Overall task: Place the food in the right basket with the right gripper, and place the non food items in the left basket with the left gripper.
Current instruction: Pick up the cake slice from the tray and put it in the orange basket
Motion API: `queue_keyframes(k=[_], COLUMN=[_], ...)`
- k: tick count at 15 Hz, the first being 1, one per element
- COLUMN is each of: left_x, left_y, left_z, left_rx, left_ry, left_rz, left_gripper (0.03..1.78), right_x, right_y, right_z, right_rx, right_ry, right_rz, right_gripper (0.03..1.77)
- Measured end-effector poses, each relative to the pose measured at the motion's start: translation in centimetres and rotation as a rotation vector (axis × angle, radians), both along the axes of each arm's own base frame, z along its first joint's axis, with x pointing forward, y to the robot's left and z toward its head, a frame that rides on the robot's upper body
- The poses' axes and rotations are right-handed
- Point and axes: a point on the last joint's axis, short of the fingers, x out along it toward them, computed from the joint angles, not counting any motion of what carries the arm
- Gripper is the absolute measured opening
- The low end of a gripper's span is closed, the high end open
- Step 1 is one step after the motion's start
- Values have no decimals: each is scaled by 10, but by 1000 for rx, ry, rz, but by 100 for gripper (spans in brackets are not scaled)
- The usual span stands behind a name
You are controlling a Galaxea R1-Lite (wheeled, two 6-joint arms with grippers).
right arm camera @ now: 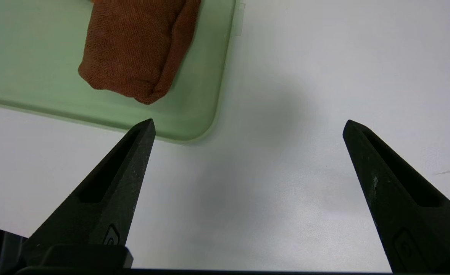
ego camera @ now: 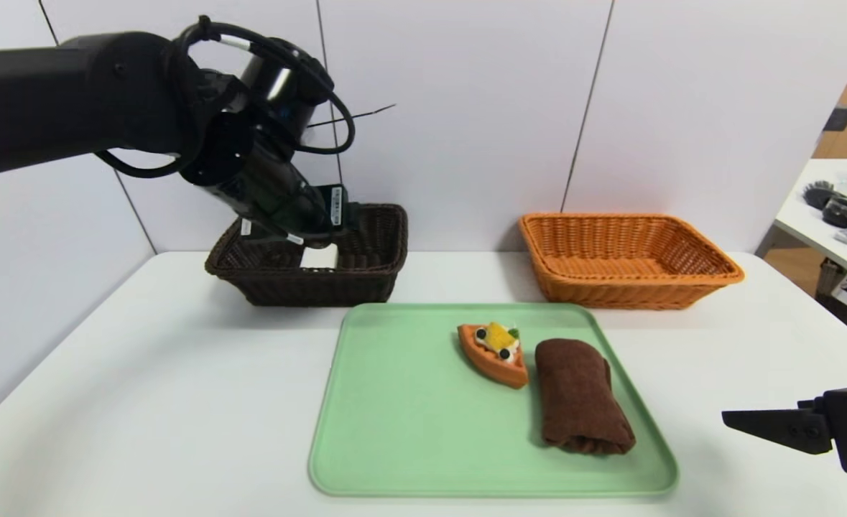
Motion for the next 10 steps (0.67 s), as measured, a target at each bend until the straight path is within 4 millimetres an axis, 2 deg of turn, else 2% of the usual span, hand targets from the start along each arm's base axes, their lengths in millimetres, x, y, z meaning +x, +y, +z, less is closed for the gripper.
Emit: queue_keyframes(k=[6, 10], left_x=[-65, -103], left_y=[-9, -7], left_z=[-9, -22], left_rx=[-40, -24], left_ry=[152, 219], left_rz=[-237, -424], left_gripper=[168, 169], right_x=[0, 12], right_y=[0, 3], right_z=[3, 14], right_rx=[-1, -4], right_ry=[-19, -43], right_rz=[1, 24], right_gripper=[170, 170])
